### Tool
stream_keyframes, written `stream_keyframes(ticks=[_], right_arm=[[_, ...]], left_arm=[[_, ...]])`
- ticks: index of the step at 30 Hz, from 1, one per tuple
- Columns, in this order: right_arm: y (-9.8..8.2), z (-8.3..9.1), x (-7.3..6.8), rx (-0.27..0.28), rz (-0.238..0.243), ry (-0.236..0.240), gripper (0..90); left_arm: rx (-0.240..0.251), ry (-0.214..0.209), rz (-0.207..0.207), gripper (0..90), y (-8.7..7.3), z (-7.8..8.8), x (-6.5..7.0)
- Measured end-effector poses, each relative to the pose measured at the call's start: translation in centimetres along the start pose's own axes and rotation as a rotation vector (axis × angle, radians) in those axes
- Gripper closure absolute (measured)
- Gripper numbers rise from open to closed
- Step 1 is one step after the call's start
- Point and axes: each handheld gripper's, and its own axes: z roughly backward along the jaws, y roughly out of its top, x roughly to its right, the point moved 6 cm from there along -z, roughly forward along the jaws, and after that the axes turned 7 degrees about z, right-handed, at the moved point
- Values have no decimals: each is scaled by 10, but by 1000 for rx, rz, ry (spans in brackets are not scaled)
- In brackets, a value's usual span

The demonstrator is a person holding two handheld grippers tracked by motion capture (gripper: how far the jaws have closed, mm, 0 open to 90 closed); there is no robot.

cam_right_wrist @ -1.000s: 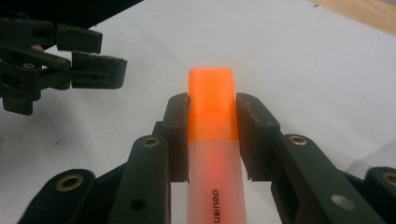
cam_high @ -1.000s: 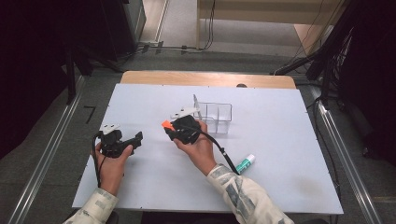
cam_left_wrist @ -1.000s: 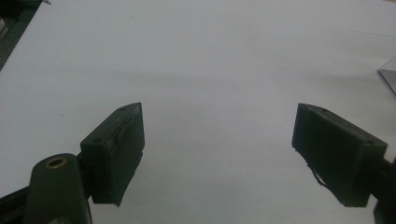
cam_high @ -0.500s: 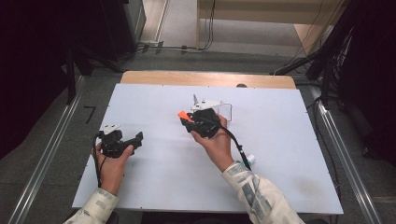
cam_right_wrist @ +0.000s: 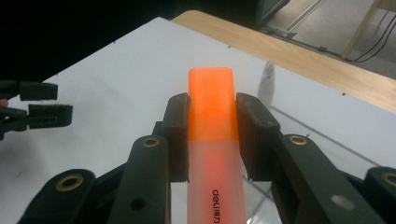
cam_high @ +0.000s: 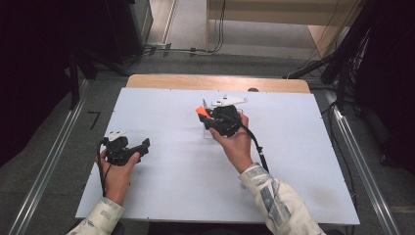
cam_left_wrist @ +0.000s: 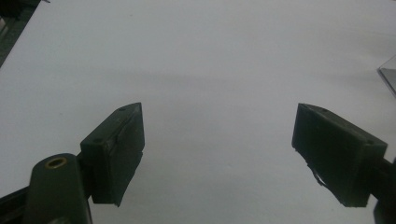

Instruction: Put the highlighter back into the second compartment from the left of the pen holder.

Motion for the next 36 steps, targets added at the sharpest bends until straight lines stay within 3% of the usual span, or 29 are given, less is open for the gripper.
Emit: stream_keyframes(ticks=[17, 36], right_arm=[[11, 2, 39, 22, -64, -75, 651], [16, -28, 66, -4, -108, -118, 649]], left_arm=[[1, 0, 0, 180, 0, 0, -1], [0, -2, 2, 180, 0, 1, -1]])
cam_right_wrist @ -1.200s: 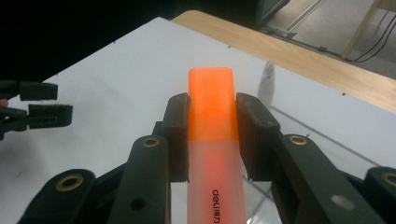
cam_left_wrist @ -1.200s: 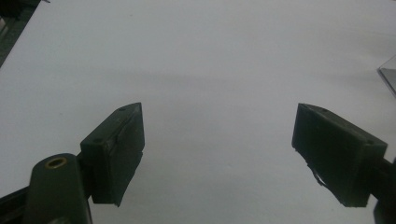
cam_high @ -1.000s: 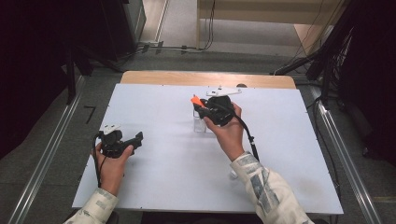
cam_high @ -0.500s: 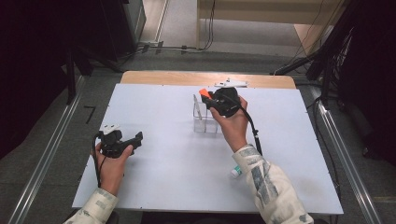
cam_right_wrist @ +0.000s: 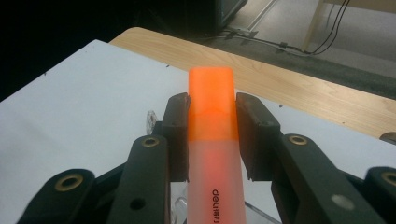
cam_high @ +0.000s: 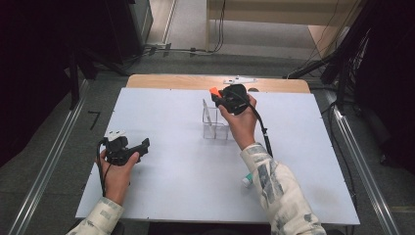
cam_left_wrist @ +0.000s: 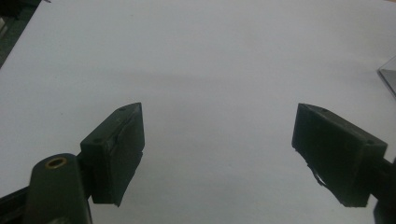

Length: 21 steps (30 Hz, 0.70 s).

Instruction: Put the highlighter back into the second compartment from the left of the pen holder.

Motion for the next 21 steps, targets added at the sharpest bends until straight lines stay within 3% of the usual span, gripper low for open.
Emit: stream_keyframes(ticks=[9, 21], right_arm=[[-1, -10, 2, -10, -27, 10, 647], [0, -8, 2, -7, -26, 9, 646]], left_arm=[[0, -4, 2, 180, 0, 0, 0], [-1, -3, 1, 180, 0, 0, 0]])
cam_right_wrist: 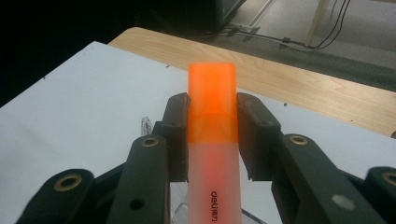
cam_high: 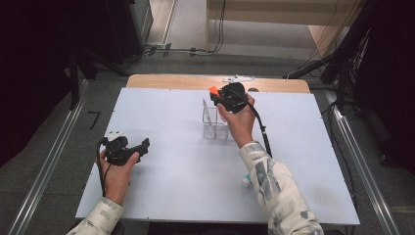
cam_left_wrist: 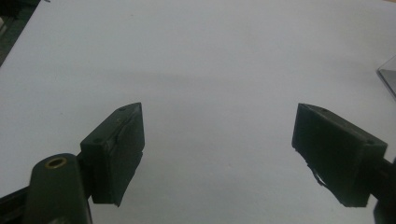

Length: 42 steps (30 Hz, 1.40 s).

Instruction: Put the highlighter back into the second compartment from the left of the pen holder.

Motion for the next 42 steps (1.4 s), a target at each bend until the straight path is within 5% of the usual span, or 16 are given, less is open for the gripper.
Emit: stream_keyframes(ticks=[16, 42], right_arm=[[-8, 7, 0, 0, -2, 8, 645], [-52, 16, -1, -35, 21, 7, 633]], left_arm=[[1, 0, 0, 180, 0, 0, 0], [-4, 2, -5, 180, -1, -1, 1]])
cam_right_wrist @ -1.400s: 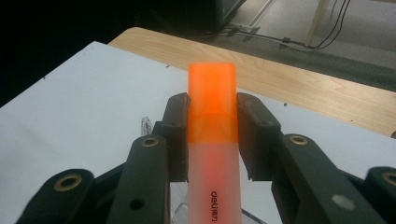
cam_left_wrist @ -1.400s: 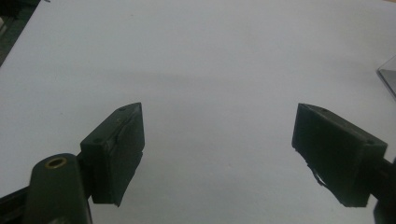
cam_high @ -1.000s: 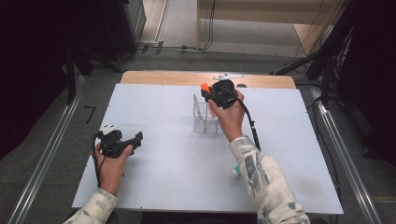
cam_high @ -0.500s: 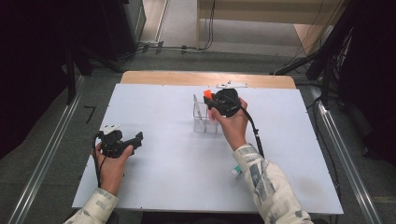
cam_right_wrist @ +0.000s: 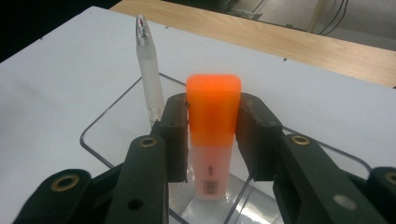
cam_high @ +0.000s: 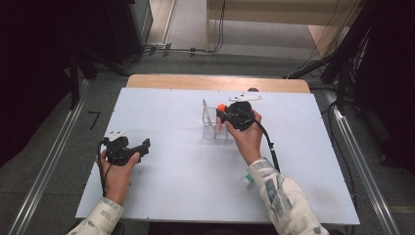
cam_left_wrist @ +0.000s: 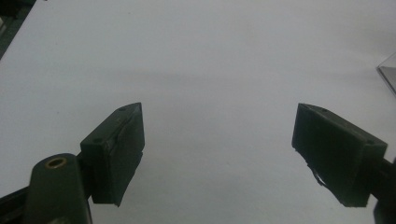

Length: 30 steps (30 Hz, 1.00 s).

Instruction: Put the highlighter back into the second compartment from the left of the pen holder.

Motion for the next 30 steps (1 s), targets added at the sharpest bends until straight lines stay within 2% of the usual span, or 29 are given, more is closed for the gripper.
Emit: stream_keyframes(ticks=[8, 17, 22, 30], right_arm=[[-1, 0, 0, 4, -9, 0, 595], [-2, 7, 1, 26, -27, 12, 473], [-1, 14, 2, 48, -35, 16, 350], [-2, 22, 4, 74, -35, 23, 280]], left_arm=[[-2, 0, -3, 180, 0, 0, 0], [-2, -3, 0, 180, 0, 0, 0], [-3, -3, -2, 180, -1, 0, 1], [-2, -2, -1, 180, -1, -1, 1]])
